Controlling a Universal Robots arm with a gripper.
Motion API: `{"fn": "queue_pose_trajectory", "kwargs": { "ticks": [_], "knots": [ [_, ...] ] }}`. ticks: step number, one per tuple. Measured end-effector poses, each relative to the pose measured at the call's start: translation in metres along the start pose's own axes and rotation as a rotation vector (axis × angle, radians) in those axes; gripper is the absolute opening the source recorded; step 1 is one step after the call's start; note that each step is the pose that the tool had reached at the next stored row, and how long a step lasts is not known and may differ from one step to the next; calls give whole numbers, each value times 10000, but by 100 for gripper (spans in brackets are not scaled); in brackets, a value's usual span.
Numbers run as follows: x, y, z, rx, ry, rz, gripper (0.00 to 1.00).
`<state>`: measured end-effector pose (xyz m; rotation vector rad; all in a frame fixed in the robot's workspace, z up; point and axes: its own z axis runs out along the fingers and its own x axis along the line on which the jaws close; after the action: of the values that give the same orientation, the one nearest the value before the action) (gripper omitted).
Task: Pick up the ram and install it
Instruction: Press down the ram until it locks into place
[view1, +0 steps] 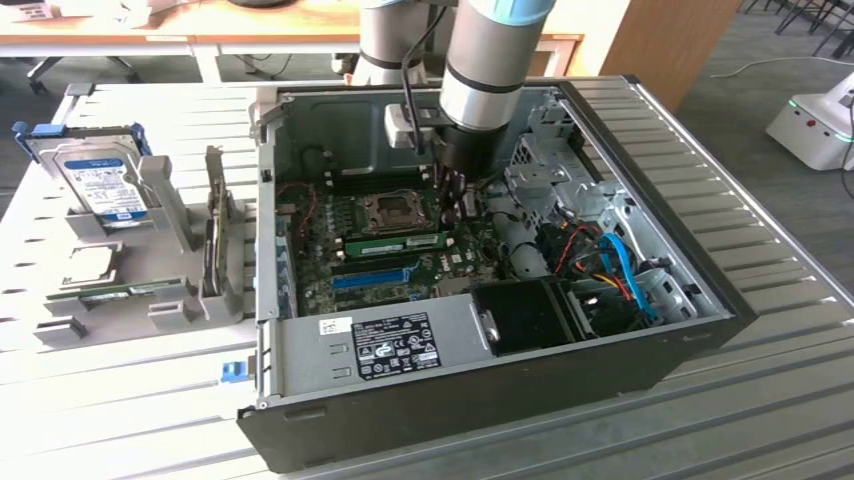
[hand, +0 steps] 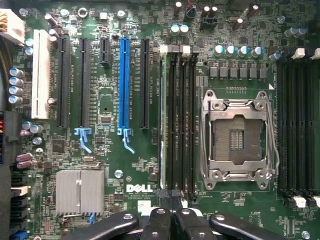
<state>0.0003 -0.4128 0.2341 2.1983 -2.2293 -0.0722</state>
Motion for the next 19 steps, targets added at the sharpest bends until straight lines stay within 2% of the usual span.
{"fn": "queue_pose_trajectory", "kwargs": {
  "ticks": [19],
  "knots": [
    [1,-2,63,1,-2,0,11]
  ]
}}
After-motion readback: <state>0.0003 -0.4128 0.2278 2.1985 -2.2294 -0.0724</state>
